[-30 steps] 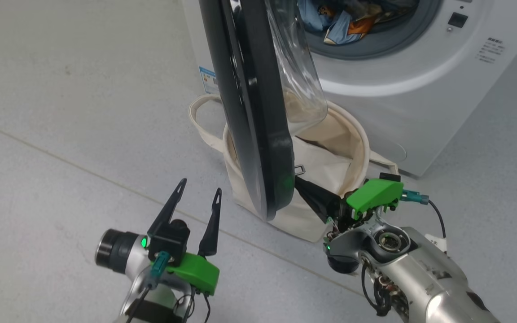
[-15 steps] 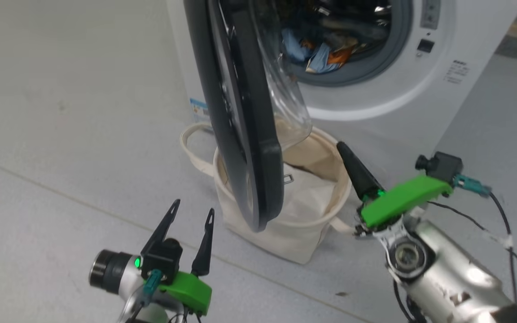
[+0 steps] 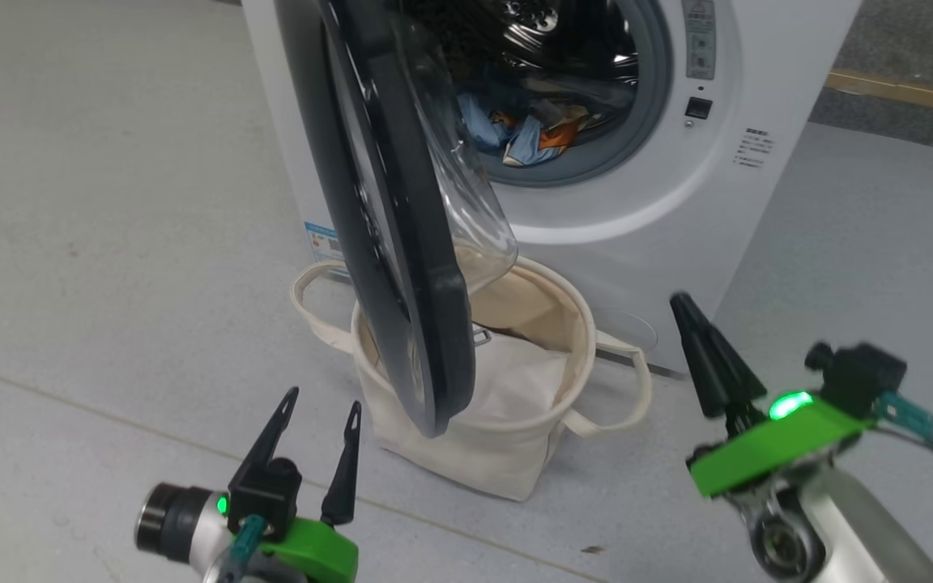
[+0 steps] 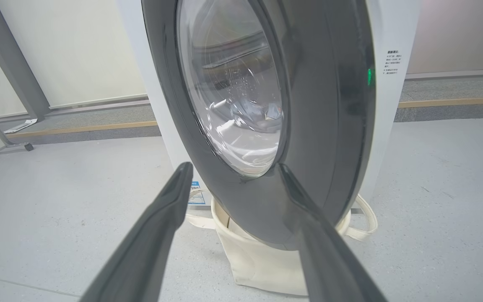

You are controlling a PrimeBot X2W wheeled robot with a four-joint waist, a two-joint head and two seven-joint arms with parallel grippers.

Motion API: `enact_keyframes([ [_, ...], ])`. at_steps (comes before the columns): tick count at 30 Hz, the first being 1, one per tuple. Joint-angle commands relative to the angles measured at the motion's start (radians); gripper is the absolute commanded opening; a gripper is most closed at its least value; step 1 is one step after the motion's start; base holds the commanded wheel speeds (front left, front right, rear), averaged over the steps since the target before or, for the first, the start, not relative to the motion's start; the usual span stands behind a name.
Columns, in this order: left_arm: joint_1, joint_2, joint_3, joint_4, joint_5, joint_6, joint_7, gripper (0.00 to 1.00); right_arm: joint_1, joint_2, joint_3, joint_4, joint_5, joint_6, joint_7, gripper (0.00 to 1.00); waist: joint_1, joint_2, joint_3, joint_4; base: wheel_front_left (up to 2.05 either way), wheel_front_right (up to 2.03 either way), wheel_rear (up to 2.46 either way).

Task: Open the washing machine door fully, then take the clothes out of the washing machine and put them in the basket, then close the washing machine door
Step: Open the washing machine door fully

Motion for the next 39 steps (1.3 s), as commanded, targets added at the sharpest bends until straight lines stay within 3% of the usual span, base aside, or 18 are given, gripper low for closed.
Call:
enact_keyframes([
  [1, -0.011, 0.022, 0.044, -0.039, -0.005, 0.008, -0.012, 1.00, 0.030, 0.018, -0.031, -0.051, -0.064, 0.001, -0.012, 0.00, 0.0001, -0.0001, -0.003, -0.011, 0.00, 0.00, 0.00],
  [3, -0.006, 0.020, 0.042, -0.041, -0.007, 0.007, -0.012, 1.00, 0.070, 0.030, -0.081, -0.066, -0.141, 0.001, -0.012, 0.00, 0.0001, -0.0001, -0.003, -0.013, 0.00, 0.00, 0.00],
  [4, -0.005, 0.017, 0.043, -0.041, -0.010, 0.008, -0.012, 1.00, 0.089, 0.039, -0.108, -0.070, -0.179, 0.001, -0.012, 0.92, 0.0001, -0.0001, -0.002, -0.015, 0.00, 0.00, 0.00],
  [5, -0.005, 0.015, 0.044, -0.041, -0.013, 0.009, -0.012, 1.00, 0.107, 0.049, -0.136, -0.070, -0.214, 0.001, -0.012, 1.00, 0.0001, -0.0001, -0.001, -0.016, 0.00, 0.00, 0.00],
  [11, -0.005, 0.016, 0.048, -0.047, -0.015, 0.012, -0.012, 1.00, 0.177, 0.121, -0.265, -0.044, -0.334, 0.001, -0.012, 1.00, 0.0001, -0.0001, 0.001, -0.023, 0.00, 0.00, 0.00],
  [17, -0.006, 0.013, 0.046, -0.040, -0.015, 0.012, -0.012, 1.00, 0.204, 0.166, -0.326, 0.025, -0.442, 0.001, -0.012, 1.00, 0.0001, -0.0001, -0.001, -0.031, 0.00, 0.00, 0.00],
  [39, -0.010, 0.007, 0.044, -0.016, -0.003, 0.013, -0.012, 1.00, 0.188, 0.209, -0.351, 0.042, -0.476, 0.001, -0.012, 1.00, 0.0001, -0.0001, 0.010, -0.024, 0.00, 0.00, 0.00],
])
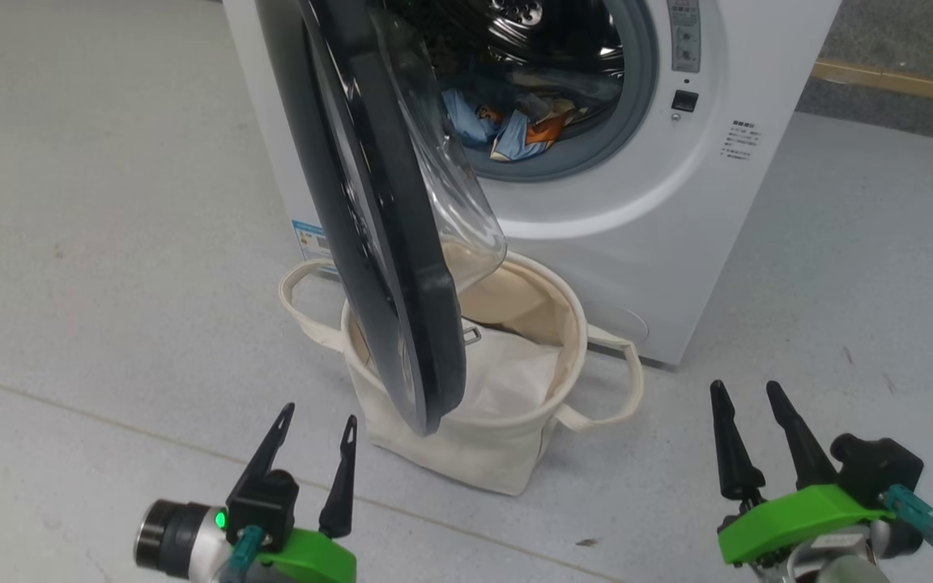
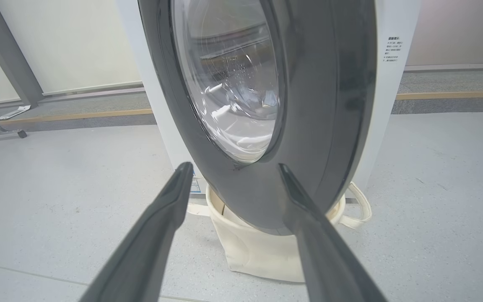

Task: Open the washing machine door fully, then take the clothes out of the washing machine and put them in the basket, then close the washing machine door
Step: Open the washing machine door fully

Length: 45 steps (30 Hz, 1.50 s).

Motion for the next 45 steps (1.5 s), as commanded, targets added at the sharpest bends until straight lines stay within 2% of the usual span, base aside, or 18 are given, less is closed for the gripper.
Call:
enact_keyframes([
  [1, -0.044, 0.012, 0.034, -0.030, 0.011, 0.008, -0.012, 1.00, -0.037, 0.004, 0.019, -0.031, -0.011, 0.001, -0.012, 1.00, 0.0001, -0.0001, 0.006, 0.002, 0.00, 0.00, 0.00],
  [11, -0.101, 0.012, 0.056, -0.178, 0.032, 0.043, -0.012, 1.00, -0.057, 0.007, 0.014, -0.030, -0.014, 0.001, -0.012, 1.00, 0.0000, -0.0001, 0.027, 0.010, 0.00, 0.00, 0.00],
  [18, -0.124, 0.008, 0.064, -0.331, 0.042, 0.065, -0.012, 1.00, -0.069, 0.008, 0.026, -0.026, -0.006, 0.001, -0.012, 1.00, 0.0000, -0.0001, 0.034, 0.009, 0.00, 0.00, 0.00],
  [24, -0.141, -0.006, 0.022, -0.429, 0.061, 0.058, 0.001, 1.00, -0.075, 0.009, 0.031, -0.020, 0.008, 0.001, -0.012, 1.00, 0.0000, -0.0001, 0.042, 0.008, 0.00, 0.00, 0.00],
  [29, -0.165, -0.038, -0.022, -0.455, 0.058, 0.043, 0.039, 1.00, -0.084, 0.009, 0.040, -0.020, 0.022, 0.001, -0.012, 1.00, 0.0000, -0.0001, 0.050, 0.001, 0.00, 0.00, 0.00],
  [30, -0.172, -0.043, -0.031, -0.456, 0.061, 0.041, 0.044, 0.94, -0.085, 0.009, 0.042, -0.020, 0.024, 0.001, -0.012, 1.00, 0.0000, -0.0001, 0.053, -0.001, 0.00, 0.00, 0.00],
  [31, -0.179, -0.047, -0.043, -0.455, 0.065, 0.036, 0.046, 0.00, -0.087, 0.009, 0.044, -0.019, 0.027, 0.001, -0.012, 1.00, 0.0000, -0.0001, 0.054, -0.002, 0.00, 0.00, 0.00],
  [40, -0.232, -0.095, -0.144, -0.398, 0.076, 0.006, 0.067, 0.00, -0.095, 0.009, 0.058, -0.017, 0.043, 0.001, -0.012, 1.00, 0.0000, -0.0001, 0.073, -0.012, 0.00, 0.00, 0.00],
  [45, -0.268, -0.116, -0.199, -0.320, 0.075, -0.003, 0.087, 0.00, -0.105, 0.009, 0.069, -0.018, 0.053, 0.001, -0.012, 1.00, 0.0000, -0.0001, 0.090, -0.018, 0.00, 0.00, 0.00],
])
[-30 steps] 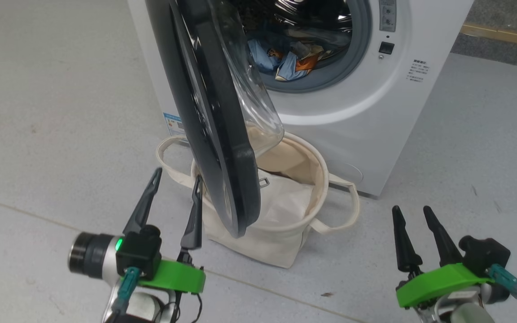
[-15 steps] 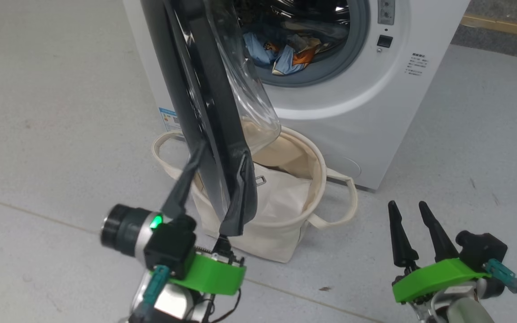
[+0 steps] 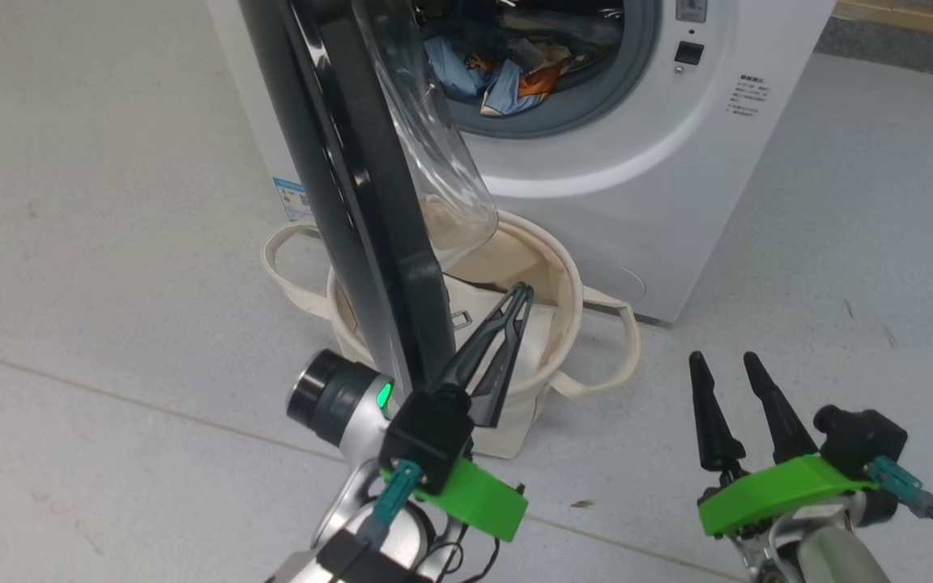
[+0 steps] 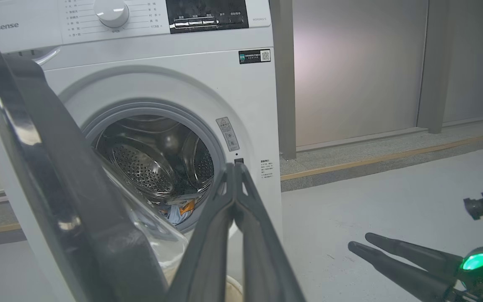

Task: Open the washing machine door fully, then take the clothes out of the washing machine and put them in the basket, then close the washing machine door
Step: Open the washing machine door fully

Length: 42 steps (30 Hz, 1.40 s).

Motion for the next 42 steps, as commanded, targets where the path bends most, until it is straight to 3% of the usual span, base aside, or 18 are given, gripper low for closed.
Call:
enact_keyframes([
  [1, -0.052, -0.007, 0.017, 0.002, 0.003, -0.001, 0.008, 0.00, -0.049, 0.003, 0.032, -0.030, 0.008, 0.001, -0.012, 1.00, 0.0000, -0.0001, 0.007, -0.004, 0.00, 0.00, 0.00],
  [10, -0.111, -0.020, -0.014, 0.204, -0.044, 0.012, -0.014, 0.00, -0.065, 0.003, 0.044, -0.025, 0.023, 0.001, -0.012, 1.00, 0.0000, -0.0001, 0.029, -0.012, 0.00, 0.00, 0.00],
  [20, -0.147, -0.023, -0.002, 0.340, -0.109, 0.040, -0.072, 0.00, -0.078, 0.003, 0.037, -0.029, 0.030, 0.001, -0.012, 1.00, 0.0000, -0.0001, 0.047, -0.008, 0.00, 0.00, 0.00],
  [29, -0.133, -0.023, 0.001, 0.336, -0.150, 0.077, -0.090, 0.00, -0.076, 0.003, 0.027, -0.033, 0.032, 0.001, -0.012, 1.00, 0.0000, -0.0001, 0.058, 0.031, 0.00, 0.00, 0.00],
  [42, -0.085, -0.023, -0.026, 0.282, -0.149, 0.095, -0.094, 0.00, -0.065, 0.003, 0.019, -0.025, 0.019, 0.001, -0.012, 1.00, 0.0000, -0.0001, 0.042, 0.161, 0.00, 0.00, 0.00],
])
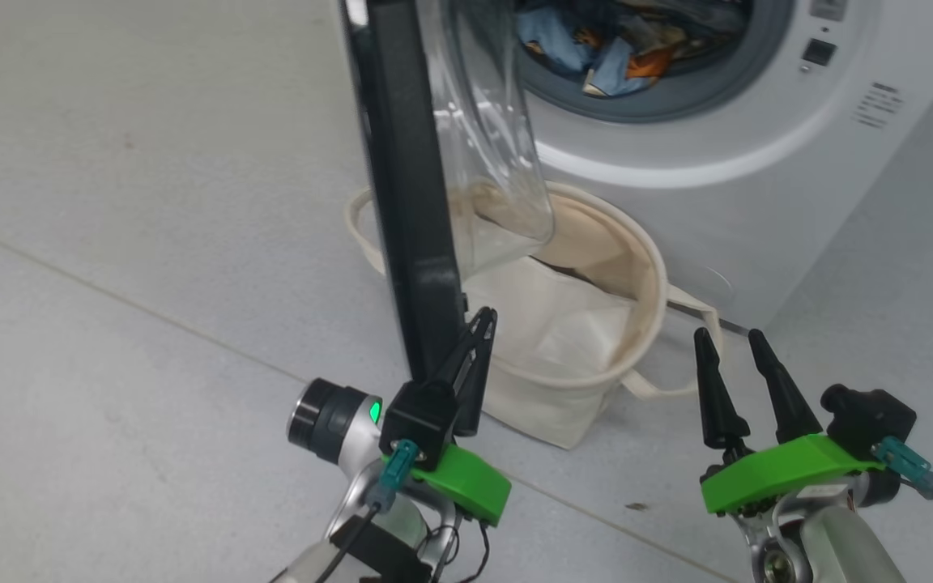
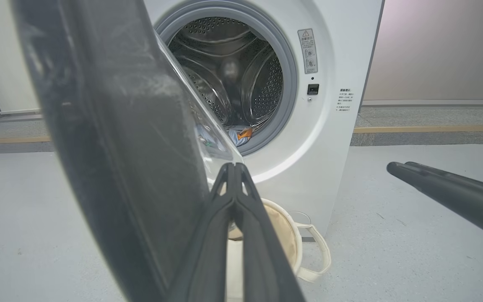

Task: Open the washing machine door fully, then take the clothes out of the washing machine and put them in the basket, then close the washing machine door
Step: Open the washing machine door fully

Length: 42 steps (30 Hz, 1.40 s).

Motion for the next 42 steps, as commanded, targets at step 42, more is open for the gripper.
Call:
enact_keyframes([
  [42, -0.110, 0.250, 0.361, 0.117, -0.168, 0.064, -0.010, 0.00, -0.048, -0.001, 0.028, -0.017, -0.078, 0.001, -0.012, 1.00, 0.0000, 0.0000, 0.090, 0.152, 0.00, 0.00, 0.00],
])
